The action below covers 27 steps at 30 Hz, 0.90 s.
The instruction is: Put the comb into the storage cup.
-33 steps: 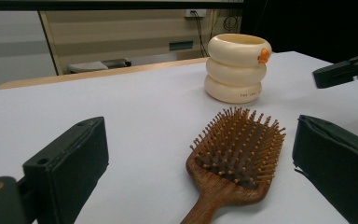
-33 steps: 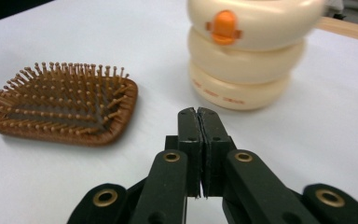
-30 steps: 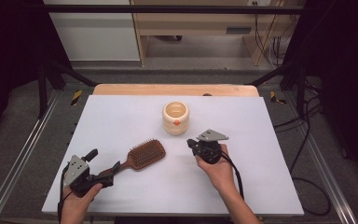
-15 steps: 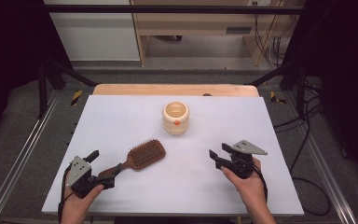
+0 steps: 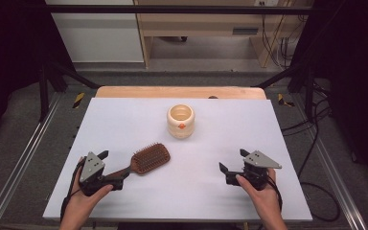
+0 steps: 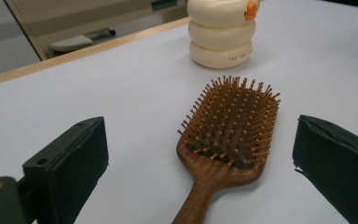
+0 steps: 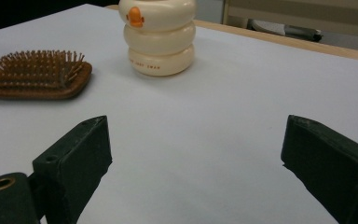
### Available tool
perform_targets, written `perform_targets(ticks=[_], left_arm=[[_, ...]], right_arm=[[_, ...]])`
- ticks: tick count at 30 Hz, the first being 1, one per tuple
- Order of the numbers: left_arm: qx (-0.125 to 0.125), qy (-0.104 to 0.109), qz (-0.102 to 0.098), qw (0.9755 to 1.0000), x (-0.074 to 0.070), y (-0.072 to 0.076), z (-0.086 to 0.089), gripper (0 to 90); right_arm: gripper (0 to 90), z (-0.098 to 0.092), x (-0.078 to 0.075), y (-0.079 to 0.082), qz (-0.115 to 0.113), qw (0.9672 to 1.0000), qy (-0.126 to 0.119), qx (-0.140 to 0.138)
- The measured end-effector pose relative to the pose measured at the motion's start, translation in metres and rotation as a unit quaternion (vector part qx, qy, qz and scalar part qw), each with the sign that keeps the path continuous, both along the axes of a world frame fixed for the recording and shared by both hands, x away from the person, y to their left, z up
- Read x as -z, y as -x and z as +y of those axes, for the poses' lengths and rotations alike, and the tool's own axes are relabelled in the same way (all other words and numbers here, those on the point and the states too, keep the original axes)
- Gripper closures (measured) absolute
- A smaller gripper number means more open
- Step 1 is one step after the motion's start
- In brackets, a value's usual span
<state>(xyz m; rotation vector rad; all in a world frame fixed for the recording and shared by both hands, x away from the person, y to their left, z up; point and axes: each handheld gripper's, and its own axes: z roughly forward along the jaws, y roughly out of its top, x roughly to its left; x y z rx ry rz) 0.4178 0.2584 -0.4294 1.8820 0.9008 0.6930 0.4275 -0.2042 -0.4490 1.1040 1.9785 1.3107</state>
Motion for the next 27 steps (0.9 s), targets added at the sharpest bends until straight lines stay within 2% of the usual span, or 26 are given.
perform_targets(ticks=[4,6,7,10,12,15,18,25,27], left_arm=[[0.007,-0.045,0.035,0.9984,-0.006,-0.009,-0.004,3.8],[0.014,-0.08,0.05,0.9955,-0.009,-0.013,-0.005,3.6],[0.016,-0.088,0.055,0.9945,-0.011,-0.014,-0.005,3.7],[0.022,-0.105,0.066,0.992,-0.021,-0.017,-0.007,3.6],[0.03,-0.115,0.081,0.9896,-0.024,-0.02,-0.008,3.5],[0.041,-0.131,0.098,0.9858,-0.022,-0.026,-0.01,3.6],[0.054,-0.153,0.101,0.9816,-0.017,-0.032,-0.01,3.6],[0.051,-0.151,0.114,0.9805,-0.006,-0.048,-0.008,3.7],[0.055,-0.151,0.121,0.9794,-0.003,-0.052,-0.008,4.0]], right_arm=[[7.6,-0.001,0.002,-0.002,-0.004,0.9997,0.021,-0.013],[7.9,-0.002,0.002,-0.003,-0.002,0.9998,0.014,-0.013],[7.9,-0.003,0.002,-0.002,-0.003,0.9998,0.013,-0.013],[8.1,-0.005,0.002,-0.002,-0.003,0.9999,0.006,-0.015],[8.5,-0.006,0.002,-0.001,-0.003,0.9999,0.003,-0.015],[9.0,-0.007,0.002,-0.001,-0.003,0.9999,-0.003,-0.013],[9.0,-0.009,0.002,0.0,-0.003,0.9999,-0.01,-0.01],[9.0,-0.014,0.005,0.001,0.002,0.9998,-0.017,0.0],[9.0,-0.014,0.005,0.0,0.002,0.9998,-0.022,0.004]])
